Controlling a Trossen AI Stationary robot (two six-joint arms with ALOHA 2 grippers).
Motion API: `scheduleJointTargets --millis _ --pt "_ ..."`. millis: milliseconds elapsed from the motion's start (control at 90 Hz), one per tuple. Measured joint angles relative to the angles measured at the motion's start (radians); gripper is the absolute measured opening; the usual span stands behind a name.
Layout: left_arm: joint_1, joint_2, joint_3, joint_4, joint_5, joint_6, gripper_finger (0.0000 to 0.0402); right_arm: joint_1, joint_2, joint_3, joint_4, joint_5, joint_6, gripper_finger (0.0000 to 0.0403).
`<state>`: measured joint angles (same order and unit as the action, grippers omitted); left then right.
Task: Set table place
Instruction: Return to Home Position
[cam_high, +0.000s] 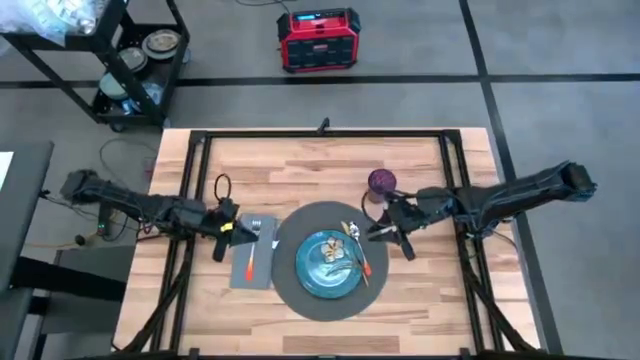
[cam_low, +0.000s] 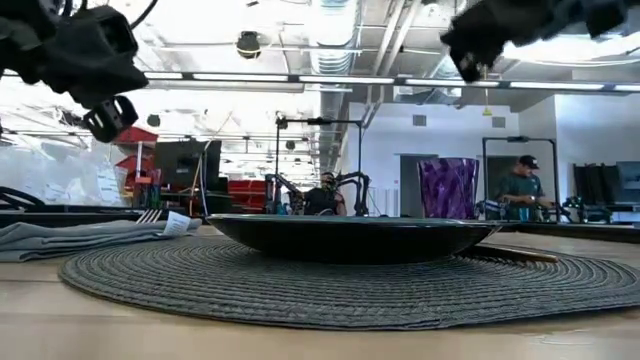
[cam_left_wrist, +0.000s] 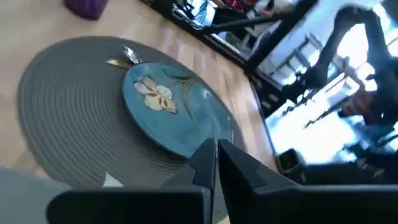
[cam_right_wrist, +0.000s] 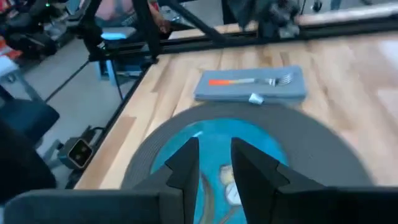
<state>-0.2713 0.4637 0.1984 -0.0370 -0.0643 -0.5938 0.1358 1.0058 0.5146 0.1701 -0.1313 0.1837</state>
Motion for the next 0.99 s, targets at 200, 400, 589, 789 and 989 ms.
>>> scheduleJointTargets --millis 200,400,589,789,989 --pt "-0.085 0.001 -0.078 0.027 0.000 -0.042 0.0000 0.001 0.001 -0.165 0.242 0.002 0.074 0.0082" --pt "-0.143 0.002 -0.185 0.171 -0.075 -0.059 0.0000 0.014 0.001 -0.305 0.417 0.036 0.122 0.0082" --pt "-0.156 0.039 -0.179 0.071 -0.171 0.016 0.0000 0.012 0.002 -0.448 0.613 0.085 0.219 0.0082" --pt "-0.156 0.103 -0.178 0.061 -0.126 0.112 0.0000 0.001 0.001 -0.506 0.653 0.120 0.214 0.0082" --pt "-0.156 0.163 -0.179 0.063 -0.127 0.179 0.0000 0.016 0.002 -0.507 0.292 0.133 0.212 0.0082"
